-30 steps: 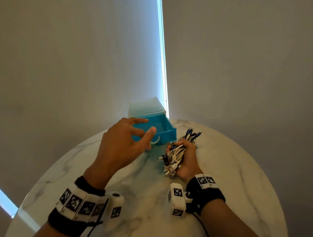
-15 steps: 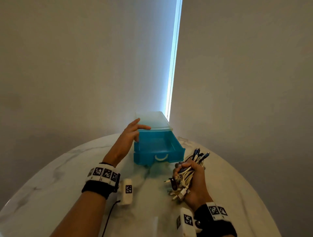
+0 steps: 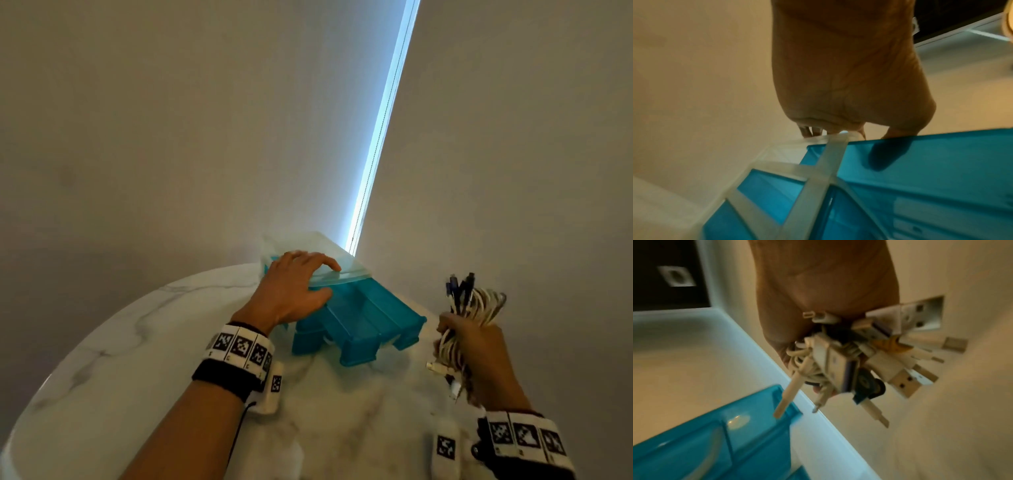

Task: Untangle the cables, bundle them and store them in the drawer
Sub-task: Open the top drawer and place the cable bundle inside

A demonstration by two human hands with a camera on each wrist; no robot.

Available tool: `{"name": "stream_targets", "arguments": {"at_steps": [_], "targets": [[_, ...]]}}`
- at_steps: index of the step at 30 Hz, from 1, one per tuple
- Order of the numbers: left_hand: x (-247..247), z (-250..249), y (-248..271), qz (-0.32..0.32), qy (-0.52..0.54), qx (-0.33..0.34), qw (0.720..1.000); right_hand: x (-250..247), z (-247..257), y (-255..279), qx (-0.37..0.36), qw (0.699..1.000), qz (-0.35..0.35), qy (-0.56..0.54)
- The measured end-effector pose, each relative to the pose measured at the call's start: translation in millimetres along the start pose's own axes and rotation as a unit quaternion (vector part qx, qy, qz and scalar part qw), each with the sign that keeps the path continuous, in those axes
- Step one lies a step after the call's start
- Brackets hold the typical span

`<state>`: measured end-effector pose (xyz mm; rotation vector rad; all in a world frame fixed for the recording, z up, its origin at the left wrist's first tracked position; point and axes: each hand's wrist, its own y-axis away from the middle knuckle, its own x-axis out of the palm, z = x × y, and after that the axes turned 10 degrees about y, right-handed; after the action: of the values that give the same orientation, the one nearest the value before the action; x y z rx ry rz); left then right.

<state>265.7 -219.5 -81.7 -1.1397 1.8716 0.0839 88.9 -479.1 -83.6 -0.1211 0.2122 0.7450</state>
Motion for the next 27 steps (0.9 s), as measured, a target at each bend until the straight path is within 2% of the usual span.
{"name": "stream_targets", "arguments": {"at_steps": [2,3,4,6,9,10,12,14,16,21,27], "targets": [[-7,-3,7,0.017,-0.041,0.000,0.999,-8,34,13,-0.105,0.983,-0.023,0.146],[-10,-6,10,0.027,-0.069,0.001,0.997,-8,54,20,-0.163,0.960,-0.028,0.224],[-13,-10,14,0.036,-0.099,0.001,0.994,-5,75,29,-0.218,0.929,-0.015,0.300],[-17,-17,23,0.051,-0.159,-0.001,0.986,11,108,44,-0.301,0.844,0.045,0.442],[-24,-29,35,0.060,-0.220,-0.009,0.974,47,117,52,-0.342,0.714,0.112,0.601],[-27,-32,39,0.066,-0.231,-0.014,0.971,58,113,54,-0.353,0.686,0.111,0.627],[-32,-38,47,0.084,-0.244,-0.026,0.966,71,101,56,-0.374,0.647,0.095,0.657],[-38,-42,52,0.097,-0.250,-0.035,0.963,77,93,60,-0.392,0.624,0.089,0.670],[-45,-44,53,0.111,-0.252,-0.043,0.960,77,90,62,-0.401,0.613,0.100,0.674],[-59,-47,44,0.145,-0.223,-0.058,0.962,76,94,65,-0.410,0.601,0.126,0.675],[-53,-30,32,0.102,-0.178,-0.057,0.977,63,94,59,-0.423,0.586,0.168,0.671]]}}
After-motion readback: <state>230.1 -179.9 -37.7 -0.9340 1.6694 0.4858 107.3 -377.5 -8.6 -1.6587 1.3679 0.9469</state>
